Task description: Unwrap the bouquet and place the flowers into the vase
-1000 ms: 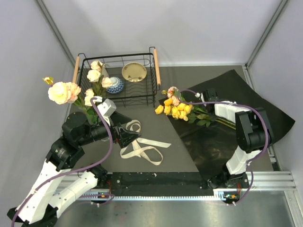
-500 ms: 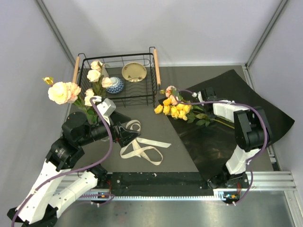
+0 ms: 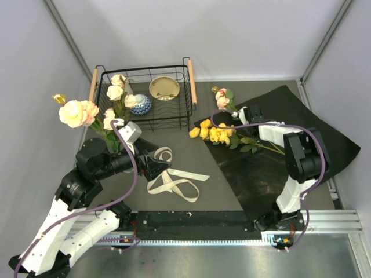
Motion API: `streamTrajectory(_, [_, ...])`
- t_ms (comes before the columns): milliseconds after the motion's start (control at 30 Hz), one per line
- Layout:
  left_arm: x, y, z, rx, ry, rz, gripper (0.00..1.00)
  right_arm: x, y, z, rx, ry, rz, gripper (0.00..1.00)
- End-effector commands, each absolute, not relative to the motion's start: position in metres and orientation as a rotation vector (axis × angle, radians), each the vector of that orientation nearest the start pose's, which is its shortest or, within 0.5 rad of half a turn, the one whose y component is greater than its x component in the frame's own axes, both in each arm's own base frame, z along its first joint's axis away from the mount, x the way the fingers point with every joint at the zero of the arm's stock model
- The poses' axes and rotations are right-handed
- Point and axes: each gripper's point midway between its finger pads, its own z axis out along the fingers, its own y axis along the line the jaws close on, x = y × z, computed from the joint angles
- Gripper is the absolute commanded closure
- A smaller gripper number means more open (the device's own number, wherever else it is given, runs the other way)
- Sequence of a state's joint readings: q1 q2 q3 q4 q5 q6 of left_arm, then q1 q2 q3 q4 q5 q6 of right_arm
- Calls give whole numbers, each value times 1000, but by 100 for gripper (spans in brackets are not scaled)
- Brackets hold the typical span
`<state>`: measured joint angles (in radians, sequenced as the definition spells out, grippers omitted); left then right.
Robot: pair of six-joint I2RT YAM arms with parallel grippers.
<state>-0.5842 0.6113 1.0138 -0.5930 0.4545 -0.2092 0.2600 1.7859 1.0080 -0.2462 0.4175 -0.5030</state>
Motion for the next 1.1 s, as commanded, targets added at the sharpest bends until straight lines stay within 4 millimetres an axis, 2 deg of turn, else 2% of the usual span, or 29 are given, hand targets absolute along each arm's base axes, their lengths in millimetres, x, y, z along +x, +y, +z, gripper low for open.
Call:
streamTrajectory(0, [140,-193,345,679,1673,-957,3,407,11,90,-715,2279,-691,100])
streamTrajectory(167, [145,-196,345,667,1682,-958,3,407,2,155,-628,2144,-775,100])
streamTrajectory(300, [150,-196,346,647,1690,-952,3,401,-8,184,-540,2099,-826,100])
streamTrajectory(400, [153,-198,346,633,1706,-953,3,396,-4,194,-440,2099,-749,100])
streamTrajectory(500, [155,-198,347,605,1715,-959,4,392,12,199,-339,2074,-577,100])
streamTrajectory(567, [156,-197,348,585,1714,-965,4,388,22,209,-295,2016,-461,100])
streamTrajectory(600, [156,-197,347,571,1720,-970,4,384,32,203,-289,2014,-378,100])
streamTrajectory(633, [156,-197,349,566,1711,-973,4,380,36,215,-265,1972,-328,100])
streamTrajectory(667, [157,-197,348,558,1714,-973,4,378,39,218,-249,1957,-290,100])
streamTrajectory(700, [157,-197,348,546,1718,-981,4,373,43,214,-221,1962,-242,100])
streamTrajectory(767, [158,-199,349,536,1713,-991,4,365,53,225,-212,1920,-152,100])
streamTrajectory(800, [158,-200,349,526,1716,-1004,4,360,57,222,-204,1920,-109,100])
streamTrajectory(833, [158,-201,349,523,1719,-1012,4,355,57,231,-194,1892,-93,100])
streamTrajectory(933, [159,-205,351,504,1704,-1055,4,344,58,232,-197,1880,-62,100])
streamTrajectory(967, [159,-207,353,500,1694,-1070,4,337,60,243,-197,1844,-33,100])
streamTrajectory(1000, [160,-210,355,485,1681,-1095,3,332,69,241,-218,1839,26,100])
streamTrajectory(1067, [161,-216,358,481,1670,-1135,3,320,79,254,-245,1784,111,100])
